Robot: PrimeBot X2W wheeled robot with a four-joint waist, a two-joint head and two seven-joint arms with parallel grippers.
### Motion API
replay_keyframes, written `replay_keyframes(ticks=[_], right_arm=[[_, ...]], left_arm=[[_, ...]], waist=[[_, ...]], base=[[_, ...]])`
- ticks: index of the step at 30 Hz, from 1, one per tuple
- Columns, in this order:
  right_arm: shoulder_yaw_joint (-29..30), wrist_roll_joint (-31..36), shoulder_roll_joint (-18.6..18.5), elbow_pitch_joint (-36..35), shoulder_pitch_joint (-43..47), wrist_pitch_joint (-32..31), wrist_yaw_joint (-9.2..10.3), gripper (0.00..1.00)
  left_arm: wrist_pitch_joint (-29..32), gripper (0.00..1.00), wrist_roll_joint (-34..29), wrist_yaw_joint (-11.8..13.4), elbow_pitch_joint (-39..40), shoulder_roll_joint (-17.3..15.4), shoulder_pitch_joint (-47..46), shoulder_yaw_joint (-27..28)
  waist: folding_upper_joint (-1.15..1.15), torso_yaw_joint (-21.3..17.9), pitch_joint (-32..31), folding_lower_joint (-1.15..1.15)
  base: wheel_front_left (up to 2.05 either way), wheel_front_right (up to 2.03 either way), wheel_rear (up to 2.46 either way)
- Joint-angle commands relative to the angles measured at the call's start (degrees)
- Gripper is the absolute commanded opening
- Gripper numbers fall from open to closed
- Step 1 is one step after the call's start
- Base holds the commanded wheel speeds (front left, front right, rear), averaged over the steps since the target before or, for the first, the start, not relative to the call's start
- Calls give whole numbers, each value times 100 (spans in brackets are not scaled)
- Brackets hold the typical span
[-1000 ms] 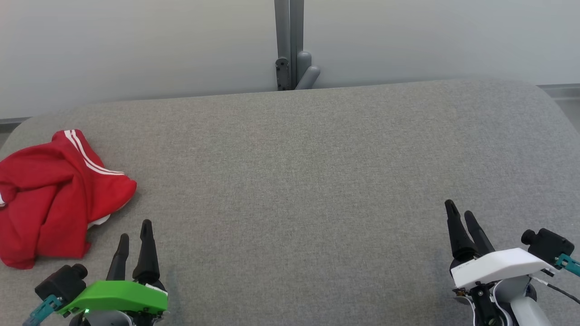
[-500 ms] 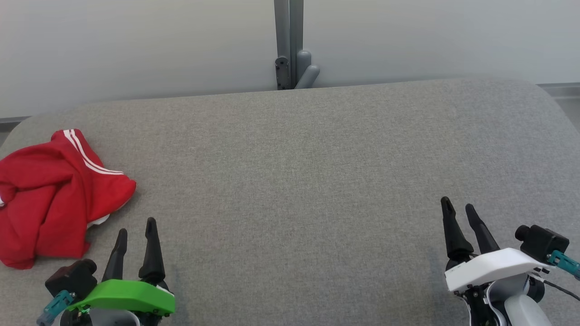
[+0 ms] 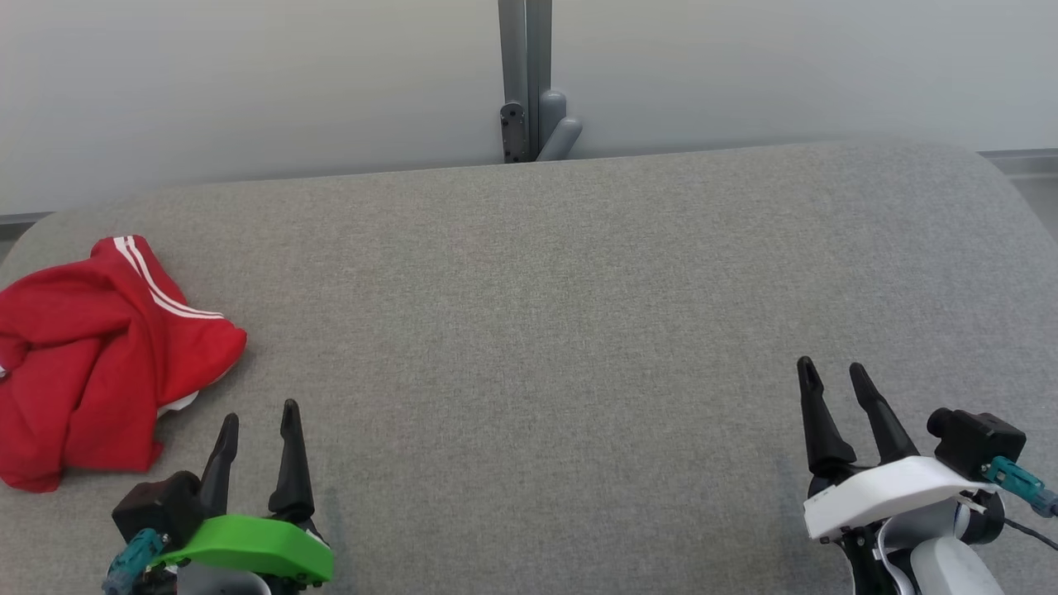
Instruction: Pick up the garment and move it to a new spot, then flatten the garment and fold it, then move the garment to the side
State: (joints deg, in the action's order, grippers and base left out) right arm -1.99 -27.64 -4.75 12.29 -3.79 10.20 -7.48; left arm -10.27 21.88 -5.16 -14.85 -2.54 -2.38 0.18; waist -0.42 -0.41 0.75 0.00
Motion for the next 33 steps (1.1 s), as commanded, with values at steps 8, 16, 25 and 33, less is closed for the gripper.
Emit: replay_keyframes(ticks=[8, 16, 25, 33], right_arm=[[1, 528, -23, -26, 35, 133, -1, 100], [31, 971, -1, 0, 49, 229, -2, 100], [28, 1400, 12, 5, 98, 329, -2, 100], [123, 1798, 41, 50, 128, 424, -2, 100]], left_arm=[[-138, 100, -493, 58, 20, -43, 67, -53], [-230, 100, -887, 113, 14, -45, 92, -95], [-334, 100, -1304, 167, 1, -48, 121, -121], [-411, 100, -1630, 214, -15, -49, 186, -133]], waist=[[31, 0, 3, 0], [33, -2, -1, 0], [36, 2, 2, 0], [39, -4, -22, 0]], base=[[0, 0, 0], [0, 0, 0], [0, 0, 0], [0, 0, 0]])
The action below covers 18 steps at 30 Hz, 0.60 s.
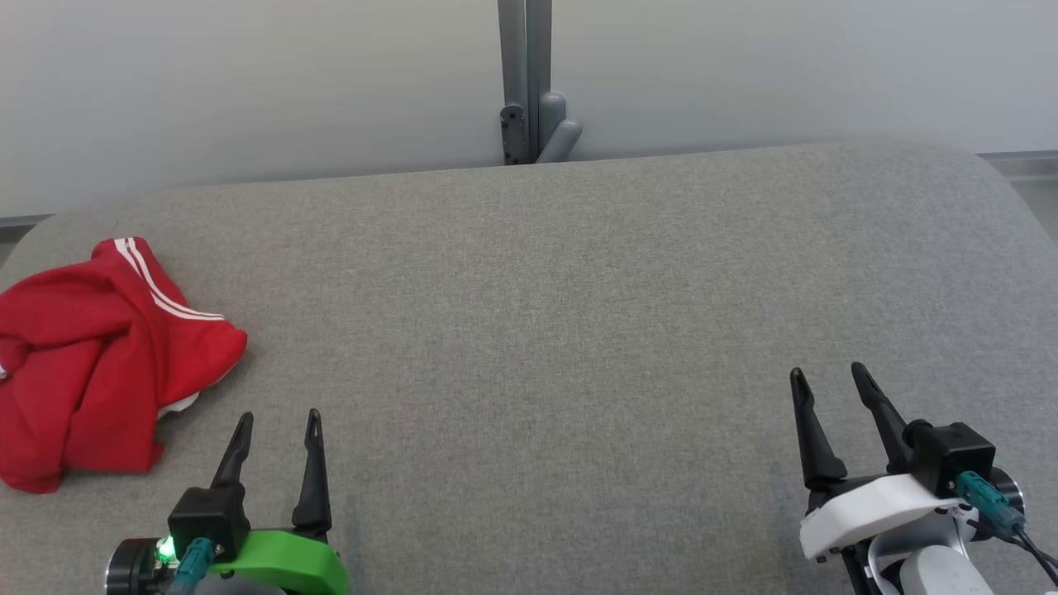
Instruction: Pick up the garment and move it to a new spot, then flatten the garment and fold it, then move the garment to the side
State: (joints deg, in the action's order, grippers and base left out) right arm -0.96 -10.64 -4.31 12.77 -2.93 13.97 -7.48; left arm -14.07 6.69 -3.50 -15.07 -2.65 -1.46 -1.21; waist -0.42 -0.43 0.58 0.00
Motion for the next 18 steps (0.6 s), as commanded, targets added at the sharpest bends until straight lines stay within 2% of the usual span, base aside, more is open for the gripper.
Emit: replay_keyframes(ticks=[1, 9, 18], right_arm=[[35, 156, 2, 4, 51, 58, -2, 100], [104, 522, 34, 11, 88, 136, -1, 100], [121, 533, 65, -6, 102, 127, -1, 100]], left_arm=[[-45, 100, -149, 59, 5, -39, 102, 10], [-129, 100, -414, 78, -30, -40, 135, 31], [-118, 100, -288, 97, -21, -40, 142, 45]], waist=[[39, -3, -8, 0], [42, -14, -13, 0], [42, -6, -4, 0]], base=[[0, 0, 0], [0, 0, 0], [0, 0, 0]])
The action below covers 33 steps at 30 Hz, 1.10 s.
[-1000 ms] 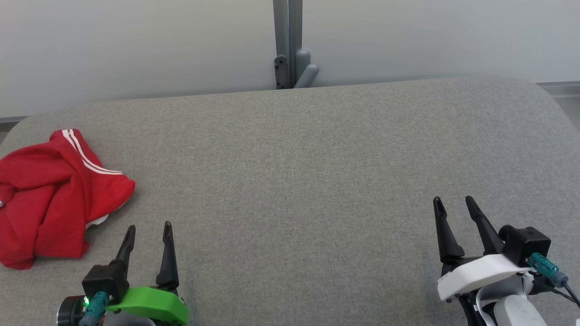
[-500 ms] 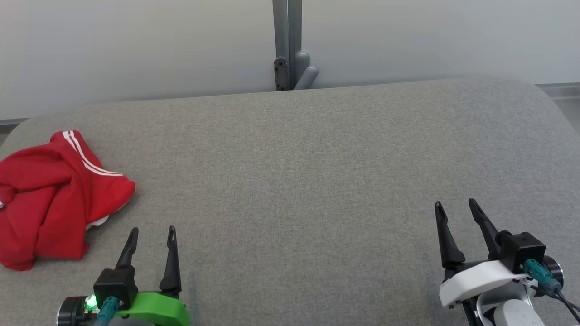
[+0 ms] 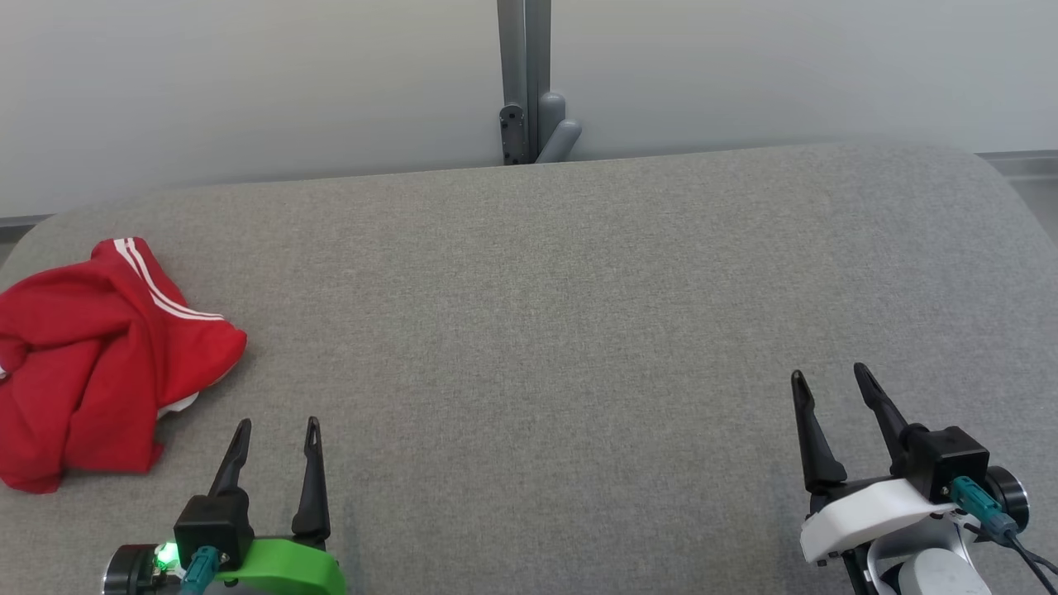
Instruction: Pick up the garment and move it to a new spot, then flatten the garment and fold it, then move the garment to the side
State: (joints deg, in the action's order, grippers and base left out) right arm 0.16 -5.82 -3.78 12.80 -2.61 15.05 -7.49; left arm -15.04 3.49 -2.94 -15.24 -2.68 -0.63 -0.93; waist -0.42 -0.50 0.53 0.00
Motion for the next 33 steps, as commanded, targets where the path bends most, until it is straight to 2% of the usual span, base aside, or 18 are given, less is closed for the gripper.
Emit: replay_keyframes(ticks=[1, 8, 14, 22, 27, 33], right_arm=[[11, 53, 15, -11, 73, 19, 0, 100], [-66, 30, -12, -22, 49, 19, 0, 100], [-229, -94, -60, -4, 45, 18, 0, 100], [-489, -230, -89, 67, -43, 19, 1, 100], [-635, -287, -136, 112, -117, 19, 1, 100], [-761, -271, -154, 140, -160, 18, 1, 100]], left_arm=[[-21, 100, 41, 43, 3, -38, 59, 15], [-21, 100, 81, 71, -28, -37, 10, -1], [-21, 100, 74, 130, -118, -37, -78, 56], [-20, 100, 114, 225, -295, -35, -48, 222], [-13, 100, 173, 200, -349, -35, 15, 371], [-13, 100, 282, 152, -375, -32, 153, 574]], waist=[[42, 4, 1, 0], [42, 127, 46, 0], [42, 591, 82, 0], [42, 1752, 136, 0], [42, 2444, 159, 0], [42, 3060, 184, 0]], base=[[0, 0, 0], [0, 0, 0], [0, 0, 0], [0, 0, 0], [0, 0, 0], [0, 0, 0]])
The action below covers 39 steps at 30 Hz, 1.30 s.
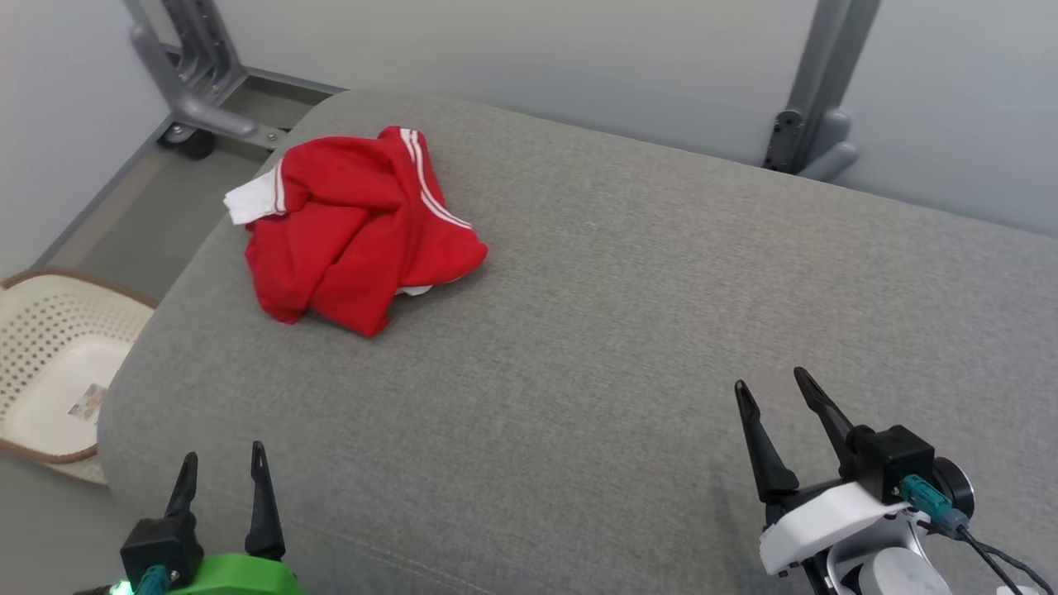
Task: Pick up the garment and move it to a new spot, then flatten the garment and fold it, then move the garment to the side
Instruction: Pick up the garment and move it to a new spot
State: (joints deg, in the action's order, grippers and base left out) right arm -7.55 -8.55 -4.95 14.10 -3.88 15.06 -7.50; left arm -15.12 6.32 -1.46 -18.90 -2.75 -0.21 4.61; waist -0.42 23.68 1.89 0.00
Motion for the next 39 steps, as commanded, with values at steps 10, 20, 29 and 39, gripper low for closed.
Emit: replay_keyframes(ticks=[10, 20, 29, 39], right_arm=[[-328, -35, -154, 163, -313, 17, 2, 100], [-99, 16, -188, 179, -170, 17, 2, 100], [-112, -98, -405, 217, -448, 17, 2, 100], [-252, -147, -799, 166, -699, 18, 3, 100]], left_arm=[[-5, 100, 121, 152, 67, -23, 216, 249], [-6, 100, 363, -10, -236, -26, -156, 213], [-5, 100, 450, -438, -792, -135, -1251, 325], [-3, 100, 900, -607, -2270, -715, -3326, -616]], waist=[[42, 731, 223, 0], [42, 630, 318, 0], [42, 81, 851, 0], [42, -559, 1389, 0]], base=[[0, 0, 0], [0, 0, 0], [0, 0, 0], [0, 0, 0]])
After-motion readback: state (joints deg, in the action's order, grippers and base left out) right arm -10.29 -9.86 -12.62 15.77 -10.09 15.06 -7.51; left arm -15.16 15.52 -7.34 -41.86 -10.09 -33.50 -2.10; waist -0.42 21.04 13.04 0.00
